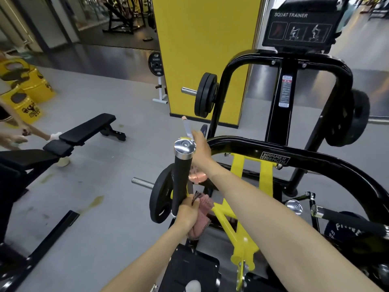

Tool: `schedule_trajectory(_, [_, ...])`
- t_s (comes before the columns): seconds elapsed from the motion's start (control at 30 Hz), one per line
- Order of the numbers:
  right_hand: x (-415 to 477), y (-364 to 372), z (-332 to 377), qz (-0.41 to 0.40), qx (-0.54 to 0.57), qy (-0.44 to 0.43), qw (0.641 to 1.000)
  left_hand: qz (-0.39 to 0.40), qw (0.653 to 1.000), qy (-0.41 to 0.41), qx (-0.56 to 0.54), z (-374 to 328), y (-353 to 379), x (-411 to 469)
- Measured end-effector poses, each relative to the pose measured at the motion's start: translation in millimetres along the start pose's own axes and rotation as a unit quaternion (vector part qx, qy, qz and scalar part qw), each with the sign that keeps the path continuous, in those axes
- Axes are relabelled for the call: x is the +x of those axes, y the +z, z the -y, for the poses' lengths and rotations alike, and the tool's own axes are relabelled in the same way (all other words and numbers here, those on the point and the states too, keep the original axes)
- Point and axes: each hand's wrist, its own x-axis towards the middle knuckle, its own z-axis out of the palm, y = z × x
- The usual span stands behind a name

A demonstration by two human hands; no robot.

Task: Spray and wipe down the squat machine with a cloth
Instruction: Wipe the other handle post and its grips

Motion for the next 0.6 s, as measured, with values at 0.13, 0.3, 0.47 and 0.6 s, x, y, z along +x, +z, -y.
schedule_trajectory(0.13, [-8, -6, -24, 0.052, -0.105, 0.066, 0.991, 0.008, 1.000, -0.021, -0.004, 5, -4, -4])
schedule_trajectory(0.3, [-36, -7, -48, 0.177, -0.168, 0.113, 0.963, 0.032, 0.998, -0.059, -0.001, 11, -4, -2])
schedule_trajectory(0.47, [-46, 3, -58, 0.179, -0.160, 0.136, 0.961, 0.020, 0.996, -0.082, 0.008, 6, -4, -9])
schedule_trajectory(0.6, [-47, 8, -57, 0.207, -0.175, 0.107, 0.956, 0.009, 0.997, -0.078, -0.013, 1, -8, -18])
